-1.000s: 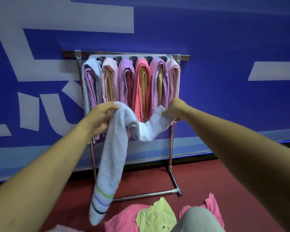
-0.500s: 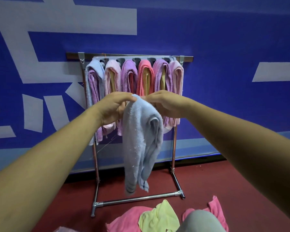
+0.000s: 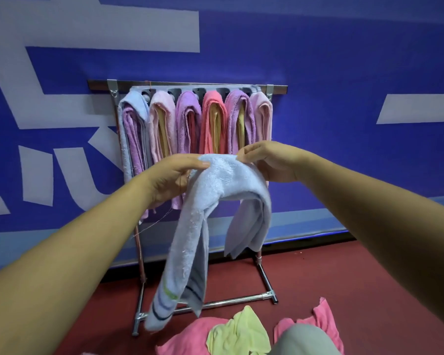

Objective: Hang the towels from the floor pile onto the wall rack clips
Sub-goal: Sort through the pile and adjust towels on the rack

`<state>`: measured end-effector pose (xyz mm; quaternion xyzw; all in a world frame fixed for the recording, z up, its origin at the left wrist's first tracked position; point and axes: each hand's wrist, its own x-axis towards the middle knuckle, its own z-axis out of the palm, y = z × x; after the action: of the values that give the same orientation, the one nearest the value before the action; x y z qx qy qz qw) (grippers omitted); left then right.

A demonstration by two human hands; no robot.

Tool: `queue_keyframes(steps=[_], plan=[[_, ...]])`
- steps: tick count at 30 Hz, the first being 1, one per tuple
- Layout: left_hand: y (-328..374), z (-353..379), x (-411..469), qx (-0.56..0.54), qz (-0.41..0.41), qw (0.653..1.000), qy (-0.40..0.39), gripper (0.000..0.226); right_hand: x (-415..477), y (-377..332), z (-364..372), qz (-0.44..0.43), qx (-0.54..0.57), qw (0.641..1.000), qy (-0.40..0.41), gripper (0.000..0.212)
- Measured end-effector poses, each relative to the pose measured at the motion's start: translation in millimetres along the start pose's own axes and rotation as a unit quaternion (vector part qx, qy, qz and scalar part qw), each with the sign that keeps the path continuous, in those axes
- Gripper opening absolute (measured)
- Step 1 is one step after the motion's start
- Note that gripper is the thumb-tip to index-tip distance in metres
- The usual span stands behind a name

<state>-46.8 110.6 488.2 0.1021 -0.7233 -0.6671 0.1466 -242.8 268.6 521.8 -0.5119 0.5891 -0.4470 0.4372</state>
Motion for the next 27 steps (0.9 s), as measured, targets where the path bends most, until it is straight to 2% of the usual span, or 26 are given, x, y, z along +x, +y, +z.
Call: queue_keyframes(steps=[3, 6, 9, 12, 15, 20, 24, 27], plan=[[5.4, 7.0, 11.7, 0.023, -0.002, 1.0, -0.015, 0.052, -6.3, 0.6, -6.6, 0.02, 0.0, 0.998, -0.058, 0.029], [13.0, 14.6, 26.8, 0.04, 0.0, 0.998, -0.038, 0.051, -5.8, -0.5, -15.2, 0.008, 0.004, 0.996, -0.087, 0.022], [22.4, 18.8, 46.3, 0.046, 0.003, 0.998, -0.049, 0.053, -1.8, -1.5, -30.6, -0.007, 0.034, 0.997, -0.073, 0.015], [29.1, 24.7, 66.3, 0.044, 0.001, 0.997, -0.056, 0.036, -2.8, -4.1, -50.9, -0.004, 0.042, 0.996, -0.076, 0.02], [30.4, 29.9, 87.9, 0.121, -0.011, 0.99, -0.071, 0.043, -4.4, -5.6, -76.0, -0.004, 0.031, 0.999, -0.038, 0.024], [37.5, 49.2, 127.1, 0.177, -0.021, 0.978, -0.111, 0.031, 0.6, -5.1, -119.7, -0.009, -0.012, 1.0, -0.002, 0.018], [51.7, 56.7, 172.8, 0.16, 0.015, 0.983, -0.088, 0.028, 10.3, -16.5, -157.4, -0.024, 0.002, 0.999, 0.025, 0.023], [78.6, 58.7, 207.1, 0.164, 0.058, 0.983, -0.056, 0.014, 23.1, -32.3, -189.0, -0.023, -0.001, 0.999, 0.029, 0.029]])
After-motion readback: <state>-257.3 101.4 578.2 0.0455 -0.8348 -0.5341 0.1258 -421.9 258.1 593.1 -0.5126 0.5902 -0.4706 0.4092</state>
